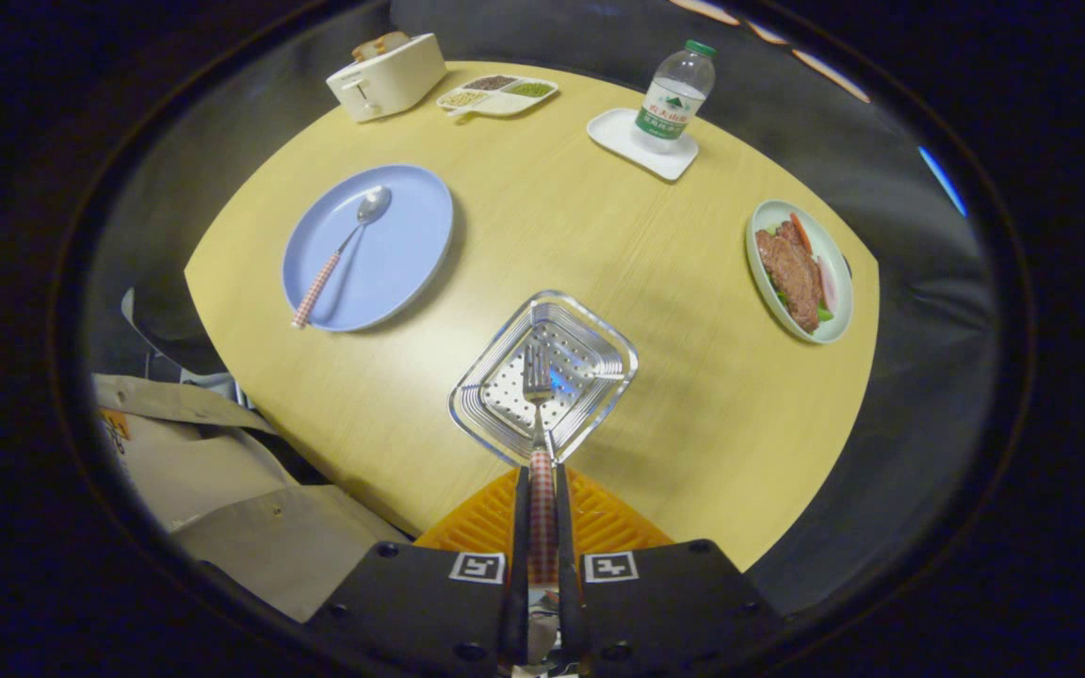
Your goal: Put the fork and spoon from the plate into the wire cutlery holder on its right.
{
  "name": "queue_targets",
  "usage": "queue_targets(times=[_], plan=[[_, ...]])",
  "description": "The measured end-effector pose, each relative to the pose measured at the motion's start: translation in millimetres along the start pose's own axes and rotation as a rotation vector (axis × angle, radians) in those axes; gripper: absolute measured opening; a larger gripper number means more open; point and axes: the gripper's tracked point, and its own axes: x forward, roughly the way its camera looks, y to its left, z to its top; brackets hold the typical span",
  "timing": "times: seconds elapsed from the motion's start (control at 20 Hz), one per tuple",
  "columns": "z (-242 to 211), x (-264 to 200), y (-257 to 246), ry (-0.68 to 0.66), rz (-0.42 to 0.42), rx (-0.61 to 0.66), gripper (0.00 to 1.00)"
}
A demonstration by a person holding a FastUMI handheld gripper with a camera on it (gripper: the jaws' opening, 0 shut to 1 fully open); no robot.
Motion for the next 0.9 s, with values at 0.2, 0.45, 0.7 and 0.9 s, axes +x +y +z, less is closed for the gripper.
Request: queue_targets(times=[0.2, 0.45, 0.7, 0.9], plan=[[22, -10, 1, -0.113, -0.006, 0.055, 0.55], [67, -31, 15, -0.376, -0.067, 0.137, 1.00], [95, -50, 48, -0.591, -0.122, 0.131, 1.00], [109, -50, 79, -0.692, -0.139, 0.165, 1.00]])
